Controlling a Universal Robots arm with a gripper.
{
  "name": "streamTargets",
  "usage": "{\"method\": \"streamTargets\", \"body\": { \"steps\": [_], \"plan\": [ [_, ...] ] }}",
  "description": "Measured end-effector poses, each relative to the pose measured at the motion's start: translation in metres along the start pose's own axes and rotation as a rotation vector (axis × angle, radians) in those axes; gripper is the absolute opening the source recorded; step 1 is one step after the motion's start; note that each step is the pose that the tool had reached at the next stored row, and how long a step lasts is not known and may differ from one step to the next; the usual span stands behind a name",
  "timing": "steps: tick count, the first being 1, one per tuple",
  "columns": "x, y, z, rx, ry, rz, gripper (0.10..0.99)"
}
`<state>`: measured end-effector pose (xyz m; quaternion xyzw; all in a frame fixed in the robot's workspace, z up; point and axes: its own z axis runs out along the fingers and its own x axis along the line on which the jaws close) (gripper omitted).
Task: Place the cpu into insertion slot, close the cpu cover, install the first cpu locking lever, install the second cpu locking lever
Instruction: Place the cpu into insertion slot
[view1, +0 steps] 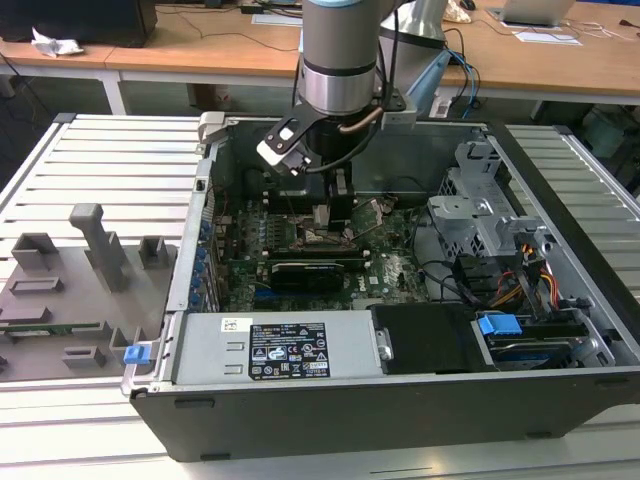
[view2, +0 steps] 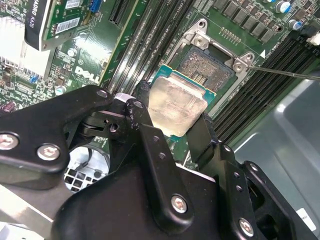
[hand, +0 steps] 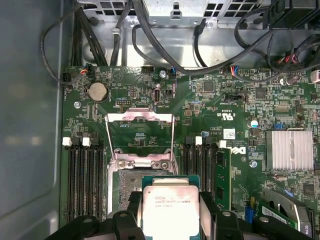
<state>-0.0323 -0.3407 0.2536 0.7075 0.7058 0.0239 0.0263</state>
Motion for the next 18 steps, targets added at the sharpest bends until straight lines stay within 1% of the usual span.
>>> {"method": "streamTargets", "body": {
  "steps": [14, 18],
  "plan": [
    [0.0000, -0.0003, 0.0047, 0.000, 0.0001, 0.000, 0.541],
    [0.0000, -0.0006, 0.0085, 0.000, -0.0001, 0.000, 0.541]
  ]
}}
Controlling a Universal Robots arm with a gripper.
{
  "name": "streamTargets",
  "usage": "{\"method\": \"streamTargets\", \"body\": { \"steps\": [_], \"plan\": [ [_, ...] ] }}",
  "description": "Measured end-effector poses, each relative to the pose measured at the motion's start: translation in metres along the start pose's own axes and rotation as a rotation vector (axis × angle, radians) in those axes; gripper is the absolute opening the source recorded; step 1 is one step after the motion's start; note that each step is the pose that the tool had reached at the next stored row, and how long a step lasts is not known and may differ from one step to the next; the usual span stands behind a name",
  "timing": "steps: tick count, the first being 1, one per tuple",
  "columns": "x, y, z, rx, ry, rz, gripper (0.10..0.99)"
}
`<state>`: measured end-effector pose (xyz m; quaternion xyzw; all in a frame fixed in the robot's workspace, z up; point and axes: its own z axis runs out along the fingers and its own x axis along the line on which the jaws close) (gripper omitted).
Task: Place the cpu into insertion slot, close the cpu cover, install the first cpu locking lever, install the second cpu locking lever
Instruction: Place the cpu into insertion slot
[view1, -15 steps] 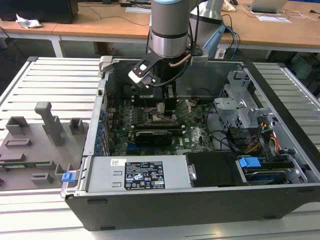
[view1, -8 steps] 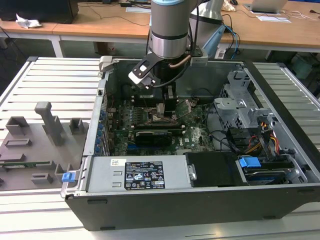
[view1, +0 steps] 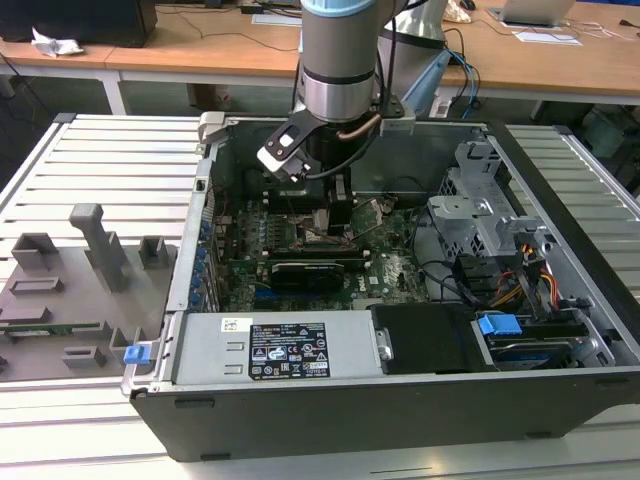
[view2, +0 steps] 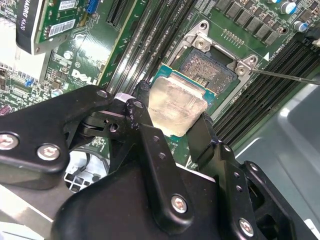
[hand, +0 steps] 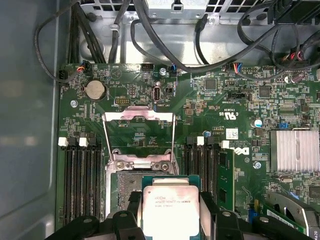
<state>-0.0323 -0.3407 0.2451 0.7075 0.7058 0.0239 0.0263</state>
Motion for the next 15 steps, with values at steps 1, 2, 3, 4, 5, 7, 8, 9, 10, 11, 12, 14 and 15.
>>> {"method": "streamTargets", "body": {
  "steps": [1, 2, 3, 4, 5, 7, 8, 9, 10, 11, 12, 14, 15],
  "plan": [
    [0.0000, 0.0000, 0.0005, 0.000, 0.0000, 0.000, 0.541],
    [0.0000, -0.0001, 0.0010, 0.000, 0.0000, 0.000, 0.541],
    [0.0000, -0.0001, 0.0013, 0.000, 0.0000, 0.000, 0.541],
    [0.0000, -0.0001, 0.0018, 0.000, 0.0000, 0.000, 0.541],
    [0.0000, -0.0002, 0.0022, 0.000, 0.0000, 0.000, 0.541],
    [0.0000, -0.0002, 0.0026, 0.000, 0.0000, 0.000, 0.541],
    [0.0000, -0.0002, 0.0029, 0.000, 0.0000, 0.000, 0.541],
    [0.0000, -0.0002, 0.0031, 0.000, 0.0001, 0.000, 0.541],
    [0.0000, -0.0002, 0.0033, 0.000, 0.0001, 0.000, 0.541],
    [0.0000, -0.0003, 0.0036, 0.000, 0.0001, 0.000, 0.541],
    [0.0000, -0.0003, 0.0039, 0.000, 0.0001, 0.000, 0.541],
    [0.0000, -0.0003, 0.0048, 0.000, 0.0001, 0.000, 0.541],
    [0.0001, -0.0003, 0.0050, 0.000, 0.0001, 0.000, 0.541]
  ]
}}
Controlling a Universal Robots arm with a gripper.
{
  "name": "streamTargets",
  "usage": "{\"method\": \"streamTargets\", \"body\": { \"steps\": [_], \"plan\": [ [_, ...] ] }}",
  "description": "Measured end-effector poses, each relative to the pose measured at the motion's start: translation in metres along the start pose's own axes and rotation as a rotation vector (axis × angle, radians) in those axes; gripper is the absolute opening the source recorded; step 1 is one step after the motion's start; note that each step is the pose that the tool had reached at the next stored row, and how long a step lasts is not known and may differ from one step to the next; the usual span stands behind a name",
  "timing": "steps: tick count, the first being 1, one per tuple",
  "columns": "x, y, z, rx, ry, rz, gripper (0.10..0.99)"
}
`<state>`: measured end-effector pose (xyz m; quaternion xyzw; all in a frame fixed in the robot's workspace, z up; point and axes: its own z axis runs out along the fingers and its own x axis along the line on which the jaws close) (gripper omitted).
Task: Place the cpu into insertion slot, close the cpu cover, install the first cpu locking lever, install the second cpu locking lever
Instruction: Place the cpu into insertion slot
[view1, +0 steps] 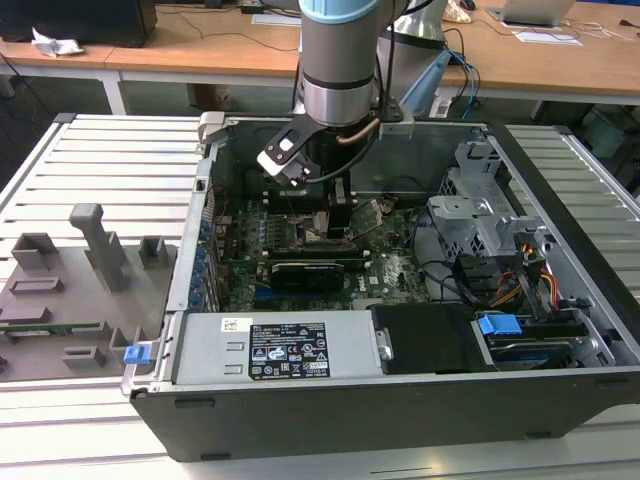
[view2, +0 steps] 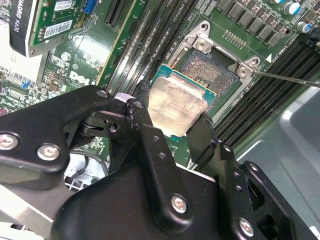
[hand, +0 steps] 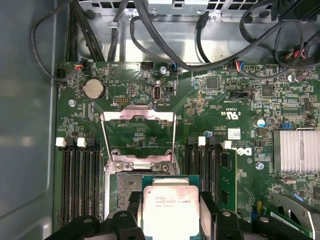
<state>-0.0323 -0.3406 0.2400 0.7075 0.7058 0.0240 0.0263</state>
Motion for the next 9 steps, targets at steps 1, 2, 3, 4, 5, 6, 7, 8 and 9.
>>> {"method": "streamTargets", "body": {
  "steps": [1, 2, 3, 4, 5, 6, 7, 8, 9],
  "plan": [
    [0.0002, 0.0000, 0.0003, 0.000, 0.0001, 0.000, 0.541],
    [0.0005, -0.0001, 0.0005, 0.000, 0.0000, 0.000, 0.541],
    [0.0006, -0.0001, 0.0008, 0.000, -0.0001, 0.000, 0.541],
    [0.0007, -0.0001, 0.0013, 0.000, -0.0001, 0.000, 0.541],
    [0.0007, -0.0002, 0.0015, 0.000, -0.0001, 0.000, 0.541],
    [0.0007, -0.0002, 0.0017, 0.000, -0.0001, 0.000, 0.541],
    [0.0007, -0.0002, 0.0018, 0.000, -0.0001, 0.000, 0.541],
    [0.0007, -0.0002, 0.0021, 0.000, -0.0001, 0.000, 0.541],
    [0.0007, -0.0003, 0.0024, 0.000, 0.0000, 0.000, 0.541]
  ]
}}
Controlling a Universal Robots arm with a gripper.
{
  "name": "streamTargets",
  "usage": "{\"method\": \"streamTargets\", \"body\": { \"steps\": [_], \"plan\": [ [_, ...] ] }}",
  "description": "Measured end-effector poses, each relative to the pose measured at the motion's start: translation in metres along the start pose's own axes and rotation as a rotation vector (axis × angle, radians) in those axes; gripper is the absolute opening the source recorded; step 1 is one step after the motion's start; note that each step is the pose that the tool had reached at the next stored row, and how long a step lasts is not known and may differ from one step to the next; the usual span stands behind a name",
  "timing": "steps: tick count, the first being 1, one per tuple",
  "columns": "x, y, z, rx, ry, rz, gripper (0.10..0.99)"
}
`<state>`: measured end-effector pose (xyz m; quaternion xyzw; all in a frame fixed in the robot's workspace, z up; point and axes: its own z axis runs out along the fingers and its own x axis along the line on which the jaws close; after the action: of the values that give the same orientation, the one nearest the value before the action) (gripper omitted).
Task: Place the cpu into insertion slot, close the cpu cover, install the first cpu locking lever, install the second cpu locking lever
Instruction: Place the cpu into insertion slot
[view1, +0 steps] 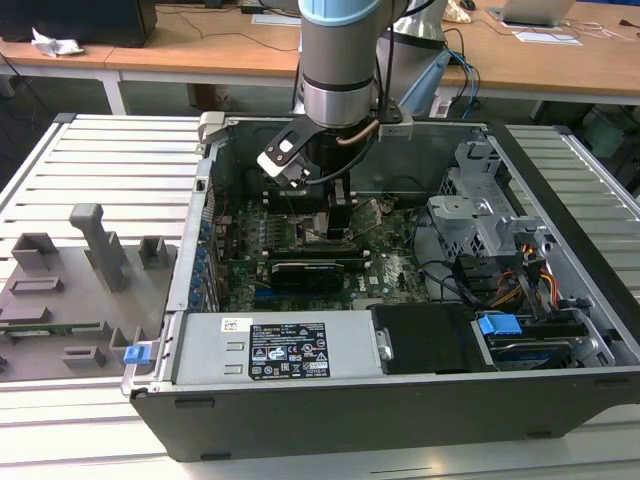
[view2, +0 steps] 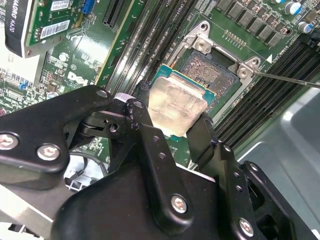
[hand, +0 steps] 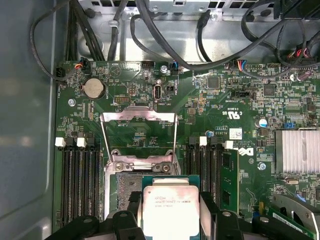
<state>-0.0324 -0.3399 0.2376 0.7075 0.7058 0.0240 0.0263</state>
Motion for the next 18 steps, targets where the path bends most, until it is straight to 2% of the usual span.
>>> {"method": "streamTargets", "body": {
  "steps": [14, 18],
  "plan": [
    [0.0001, -0.0005, 0.0052, 0.000, 0.0002, 0.000, 0.541],
    [0.0028, -0.0013, 0.0072, 0.000, -0.0001, 0.000, 0.541]
  ]
}}
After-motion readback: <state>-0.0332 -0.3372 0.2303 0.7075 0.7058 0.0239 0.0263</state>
